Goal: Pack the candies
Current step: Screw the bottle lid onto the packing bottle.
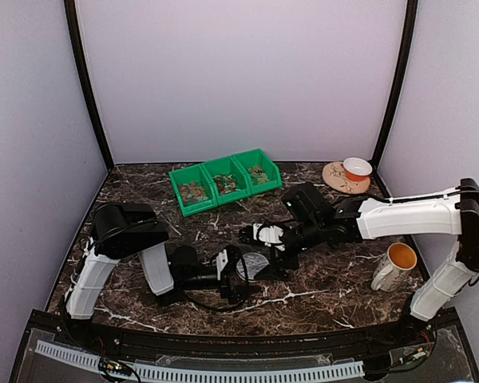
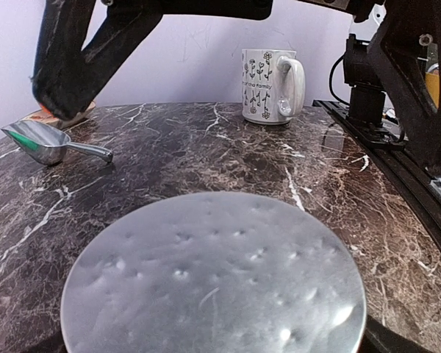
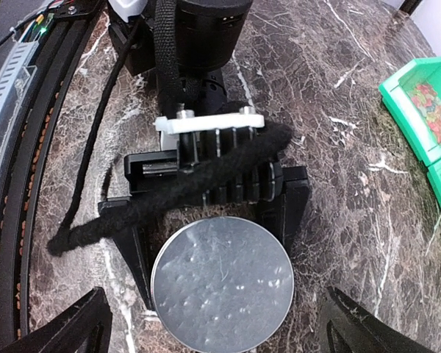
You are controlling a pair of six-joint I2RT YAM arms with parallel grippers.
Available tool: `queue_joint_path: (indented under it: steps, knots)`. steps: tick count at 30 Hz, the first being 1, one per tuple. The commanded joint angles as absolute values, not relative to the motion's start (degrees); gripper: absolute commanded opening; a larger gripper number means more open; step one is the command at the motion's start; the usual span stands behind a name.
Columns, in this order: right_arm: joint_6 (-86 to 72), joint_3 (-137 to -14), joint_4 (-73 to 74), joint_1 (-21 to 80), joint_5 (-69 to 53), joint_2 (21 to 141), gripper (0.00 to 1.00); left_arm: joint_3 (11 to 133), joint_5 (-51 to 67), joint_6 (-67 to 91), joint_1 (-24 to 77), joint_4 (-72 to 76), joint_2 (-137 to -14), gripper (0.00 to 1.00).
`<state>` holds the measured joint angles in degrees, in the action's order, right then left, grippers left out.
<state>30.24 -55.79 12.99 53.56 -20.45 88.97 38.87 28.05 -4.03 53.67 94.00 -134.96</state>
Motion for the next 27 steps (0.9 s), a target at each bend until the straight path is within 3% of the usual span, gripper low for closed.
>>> queue_joint_path:
  steps: [1,27]
  knots:
    - [33.74,-58.38,13.86,53.01,-23.45,90.93,0.97,33.75,30.32,-13.59,54.55,87.69,-143.90,0.97]
    - [31.94,-63.18,15.83,52.21,-23.00,100.23,1.00,34.01,29.51,-13.47,54.49,87.19,-143.97,0.97]
